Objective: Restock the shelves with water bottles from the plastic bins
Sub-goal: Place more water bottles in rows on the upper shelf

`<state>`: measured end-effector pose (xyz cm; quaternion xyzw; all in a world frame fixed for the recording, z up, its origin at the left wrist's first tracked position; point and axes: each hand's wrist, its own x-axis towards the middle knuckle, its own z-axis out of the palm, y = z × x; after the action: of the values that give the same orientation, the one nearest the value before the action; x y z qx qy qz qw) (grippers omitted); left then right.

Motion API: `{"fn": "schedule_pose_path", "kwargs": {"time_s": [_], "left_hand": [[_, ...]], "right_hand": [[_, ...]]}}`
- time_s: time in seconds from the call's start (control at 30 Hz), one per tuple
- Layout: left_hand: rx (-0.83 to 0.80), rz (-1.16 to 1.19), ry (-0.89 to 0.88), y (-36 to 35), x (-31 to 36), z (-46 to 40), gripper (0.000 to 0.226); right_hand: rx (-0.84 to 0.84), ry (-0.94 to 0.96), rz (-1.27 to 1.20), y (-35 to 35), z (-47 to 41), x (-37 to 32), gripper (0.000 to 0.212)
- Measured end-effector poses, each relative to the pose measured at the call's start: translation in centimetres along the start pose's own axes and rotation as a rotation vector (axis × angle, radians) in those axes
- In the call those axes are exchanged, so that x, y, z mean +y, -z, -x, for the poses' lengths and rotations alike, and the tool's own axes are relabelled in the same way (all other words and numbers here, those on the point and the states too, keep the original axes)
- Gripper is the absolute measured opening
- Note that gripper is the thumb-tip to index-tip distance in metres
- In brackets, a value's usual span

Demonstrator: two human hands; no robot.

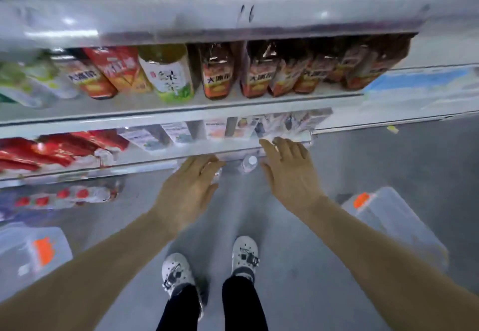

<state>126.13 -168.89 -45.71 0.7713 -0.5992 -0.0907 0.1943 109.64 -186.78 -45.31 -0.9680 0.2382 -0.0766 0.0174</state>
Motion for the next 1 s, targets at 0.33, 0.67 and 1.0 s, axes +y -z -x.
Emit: {"fn": "schedule_pose_path", "kwargs": {"time_s": [0.33,0.67,1.0], "left_hand": [[-0.241,0.021,0.208,-25.2,-10.3,1.2,0.073],[-0.137,-0.05,0.199,-36.3,-14.5,1.8,0.078],[-0.452,0.033,0.337,-32.0,-13.5,0.0,0.091]], "right_hand": [[-0.266,-0.228,-0.12,-28.7,1.7,3.8,0.05],[-0.156,-0.42,-0.392,-42.1,1.4,4.9,0.038],[-0.19,-0.545,-0.483,-36.3,1.6,4.3,0.032]]}}
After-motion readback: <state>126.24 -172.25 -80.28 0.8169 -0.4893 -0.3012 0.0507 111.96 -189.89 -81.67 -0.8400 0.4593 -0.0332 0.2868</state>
